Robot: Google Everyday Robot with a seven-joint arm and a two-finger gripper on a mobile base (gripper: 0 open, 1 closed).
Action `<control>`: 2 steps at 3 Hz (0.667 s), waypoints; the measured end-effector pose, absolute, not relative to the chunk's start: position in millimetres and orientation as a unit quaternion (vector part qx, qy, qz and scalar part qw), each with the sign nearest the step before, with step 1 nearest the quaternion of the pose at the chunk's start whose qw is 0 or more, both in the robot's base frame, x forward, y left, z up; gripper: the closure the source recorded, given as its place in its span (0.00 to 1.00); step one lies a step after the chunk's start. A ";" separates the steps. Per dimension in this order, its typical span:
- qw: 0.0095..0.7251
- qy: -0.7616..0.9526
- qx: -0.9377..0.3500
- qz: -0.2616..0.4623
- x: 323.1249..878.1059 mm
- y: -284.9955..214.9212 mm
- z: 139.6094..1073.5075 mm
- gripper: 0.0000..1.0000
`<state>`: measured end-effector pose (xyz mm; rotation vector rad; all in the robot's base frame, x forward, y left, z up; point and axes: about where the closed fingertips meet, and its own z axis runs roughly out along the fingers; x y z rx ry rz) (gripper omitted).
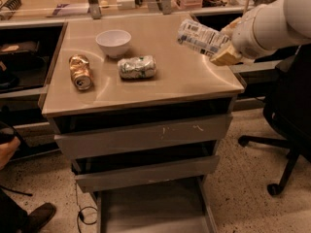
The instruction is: Pick blue plastic bottle from bottom drawer and place on counter
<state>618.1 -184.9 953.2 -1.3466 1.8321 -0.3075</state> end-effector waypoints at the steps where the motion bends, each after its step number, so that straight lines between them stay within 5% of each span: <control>1: 0.399 0.745 -0.521 -0.121 642.1 -197.0 953.1 1.00; 2: 0.384 0.761 -0.510 -0.118 661.0 -207.3 946.4 1.00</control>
Offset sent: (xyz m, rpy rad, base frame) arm 0.0664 -0.0375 -0.0163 0.0115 0.1118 -0.1199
